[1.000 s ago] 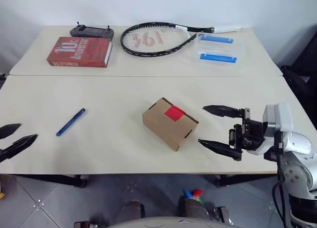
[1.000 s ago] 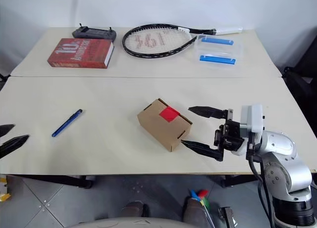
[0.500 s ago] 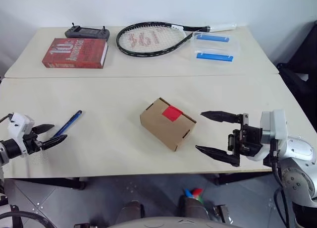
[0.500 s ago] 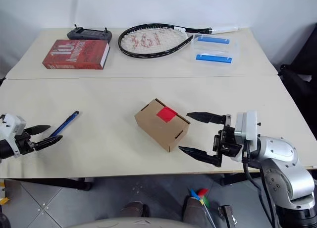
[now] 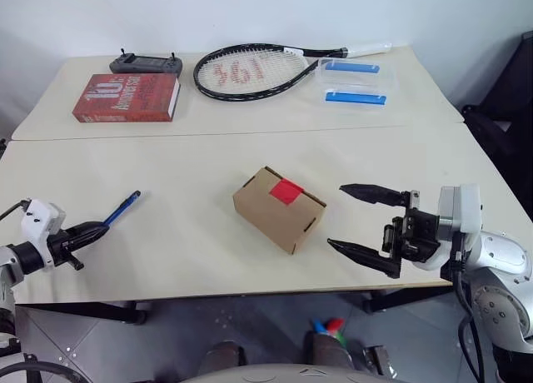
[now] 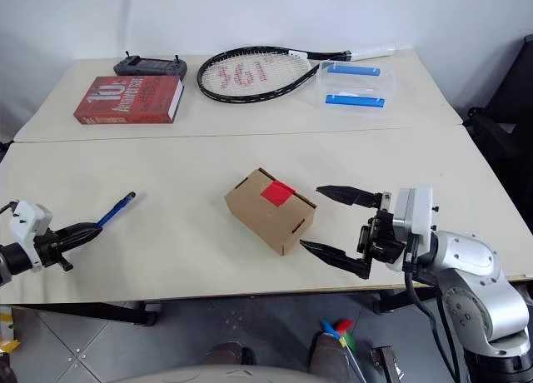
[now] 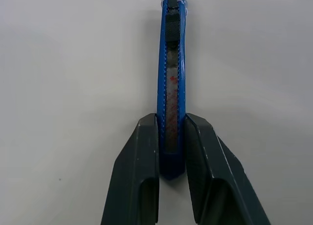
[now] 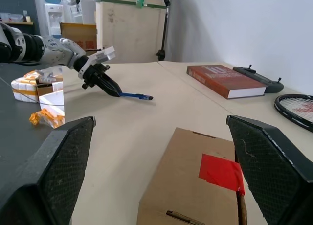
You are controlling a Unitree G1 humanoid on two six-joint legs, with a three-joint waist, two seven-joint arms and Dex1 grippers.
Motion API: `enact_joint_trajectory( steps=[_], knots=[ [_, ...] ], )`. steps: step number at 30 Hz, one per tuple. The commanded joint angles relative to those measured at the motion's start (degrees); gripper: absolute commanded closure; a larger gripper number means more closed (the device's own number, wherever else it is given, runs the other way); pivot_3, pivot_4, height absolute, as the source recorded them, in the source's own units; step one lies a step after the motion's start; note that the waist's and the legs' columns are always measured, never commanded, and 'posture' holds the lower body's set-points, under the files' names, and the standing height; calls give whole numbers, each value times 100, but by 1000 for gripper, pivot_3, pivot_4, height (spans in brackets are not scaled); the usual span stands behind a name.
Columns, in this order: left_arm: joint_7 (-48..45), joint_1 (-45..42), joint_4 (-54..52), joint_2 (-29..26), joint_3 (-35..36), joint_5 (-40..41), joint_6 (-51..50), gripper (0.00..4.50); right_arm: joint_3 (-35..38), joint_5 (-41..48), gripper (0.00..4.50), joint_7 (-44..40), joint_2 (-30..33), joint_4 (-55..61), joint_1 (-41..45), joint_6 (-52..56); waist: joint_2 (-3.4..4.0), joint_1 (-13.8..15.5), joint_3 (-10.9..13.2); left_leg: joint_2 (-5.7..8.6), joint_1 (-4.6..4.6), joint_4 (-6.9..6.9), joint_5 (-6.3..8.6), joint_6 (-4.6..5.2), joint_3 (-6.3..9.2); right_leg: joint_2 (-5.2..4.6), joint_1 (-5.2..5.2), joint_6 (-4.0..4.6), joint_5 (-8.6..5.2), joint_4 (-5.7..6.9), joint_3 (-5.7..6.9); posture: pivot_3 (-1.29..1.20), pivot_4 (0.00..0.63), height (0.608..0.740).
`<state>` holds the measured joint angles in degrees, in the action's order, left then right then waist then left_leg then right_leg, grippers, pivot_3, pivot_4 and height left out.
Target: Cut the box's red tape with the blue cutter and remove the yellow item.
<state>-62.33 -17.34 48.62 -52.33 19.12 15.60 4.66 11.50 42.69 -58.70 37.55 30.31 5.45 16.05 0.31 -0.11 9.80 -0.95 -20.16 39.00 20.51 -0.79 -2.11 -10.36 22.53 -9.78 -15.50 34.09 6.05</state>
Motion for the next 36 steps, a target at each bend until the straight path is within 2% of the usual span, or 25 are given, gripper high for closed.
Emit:
enact_joint_trajectory(
  steps=[1,6,9,11,15,18,20,22,25,27,30,32,34,36],
  knots=[
    [36,248,-26,184,-224,-160,-92,4103,-24,68,0,52,-23,184,103,-67,0,1,0,0,0,0,0,1,0,0,0,0,0,0,0,0,150,740],
    [-18,389,-743,295,-132,25,-3,4103,-77,73,0,39,2,157,148,-60,0,14,0,2,-1,1,7,8,-2,-4,0,0,0,-2,0,0,150,740],
    [-318,650,-2064,348,-157,227,440,4103,-51,187,0,49,38,202,182,9,-9,46,5,2,-6,4,11,10,-2,-5,0,-2,1,-7,2,0,150,740],
    [-505,864,-2880,314,-195,344,539,4103,61,579,0,242,6,299,225,238,-31,47,18,2,-13,9,15,10,-2,-5,4,-3,2,-11,2,0,150,740],
    [-920,1202,-3920,-91,-545,-11,986,4103,12,968,0,78,380,529,67,729,-52,13,31,-5,-17,10,20,5,0,0,5,-2,2,-20,7,0,150,740],
    [-857,1143,-4613,-55,-844,45,718,4103,-183,813,0,44,572,706,-79,840,-49,8,32,-6,-17,7,27,9,-3,1,5,-2,2,-28,8,0,150,740],
    [-824,1052,-5104,51,-1238,-97,612,4103,-427,384,0,206,708,848,-163,905,-49,10,32,-5,-17,8,29,12,-4,0,4,-3,2,-28,7,0,150,740],
    [-637,936,-5416,219,-1538,-201,367,4103,-564,375,0,511,773,1024,-194,1201,-50,20,33,-5,-17,8,30,12,-6,-1,4,-3,2,-28,7,0,150,740],
    [-355,795,-5906,444,-2090,-488,-223,4103,-735,351,0,783,905,1323,-316,1559,-52,36,34,-5,-19,10,30,12,-5,0,5,-3,2,-28,8,0,150,740],
    [-280,659,-6148,468,-2458,-809,-518,4103,-897,13,0,786,1162,1518,-468,1658,-53,56,34,-5,-19,10,30,12,-5,0,5,-3,2,-29,8,0,150,740],
    [23,366,-6473,685,-2815,-944,-1429,4103,-1061,-201,0,943,1352,1729,-706,1811,-55,117,35,-3,-21,10,31,13,-5,0,5,-3,2,-34,8,0,150,740],
    [94,207,-6823,756,-3176,-1170,-2017,4103,-1027,-143,386,1166,1243,1797,-855,1874,-64,147,39,-4,-21,13,31,13,-5,2,4,-3,2,-34,8,0,150,740],
    [38,91,-7224,734,-3642,-1342,-2845,4103,-1161,-425,971,1213,1398,1823,-962,1934,-65,152,39,-4,-22,14,31,13,-5,1,4,-3,2,-34,8,0,150,740],
    [150,82,-7519,771,-3809,-1429,-3206,4103,-1358,-641,1666,1236,1454,1862,-956,1959,-65,157,39,-2,-23,14,32,14,-5,1,4,-3,2,-36,8,0,150,740]
  ],
)
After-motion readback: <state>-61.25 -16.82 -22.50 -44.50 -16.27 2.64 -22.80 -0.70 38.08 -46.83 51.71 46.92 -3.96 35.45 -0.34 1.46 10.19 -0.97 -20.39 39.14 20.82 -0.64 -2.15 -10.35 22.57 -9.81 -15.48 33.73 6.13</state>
